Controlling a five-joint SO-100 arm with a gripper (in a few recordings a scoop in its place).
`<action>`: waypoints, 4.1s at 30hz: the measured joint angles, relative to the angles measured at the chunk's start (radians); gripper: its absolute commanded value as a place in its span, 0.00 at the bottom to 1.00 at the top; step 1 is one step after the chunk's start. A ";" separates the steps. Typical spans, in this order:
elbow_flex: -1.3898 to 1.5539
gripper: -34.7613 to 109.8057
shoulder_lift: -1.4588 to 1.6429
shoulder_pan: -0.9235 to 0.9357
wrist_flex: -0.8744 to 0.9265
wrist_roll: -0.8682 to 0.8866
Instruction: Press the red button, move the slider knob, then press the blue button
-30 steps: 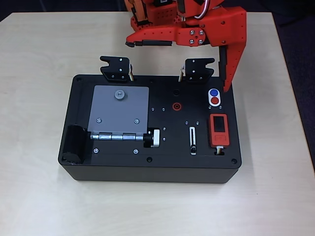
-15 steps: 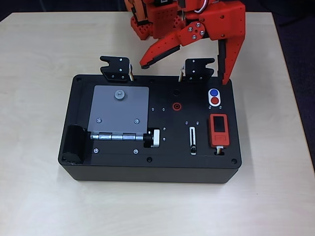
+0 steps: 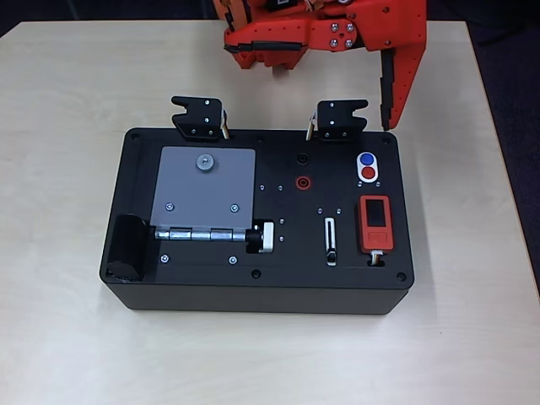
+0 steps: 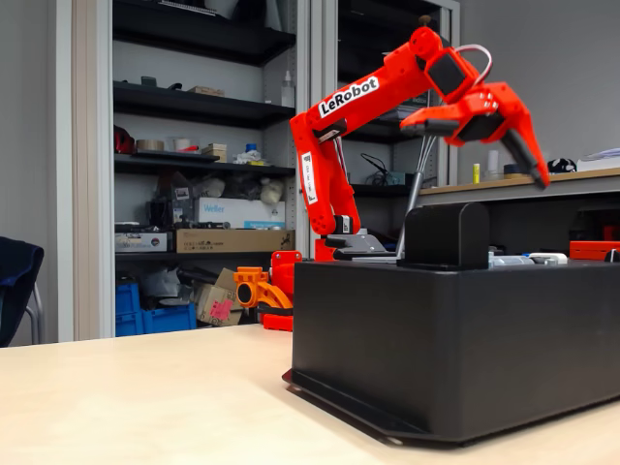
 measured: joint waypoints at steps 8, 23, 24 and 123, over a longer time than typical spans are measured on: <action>0.161 0.96 0.097 -0.026 0.023 0.020; 0.255 0.95 0.066 0.043 -0.069 -0.029; 0.242 0.95 0.048 0.048 -0.080 -0.034; 0.397 0.95 0.018 0.015 -0.304 0.003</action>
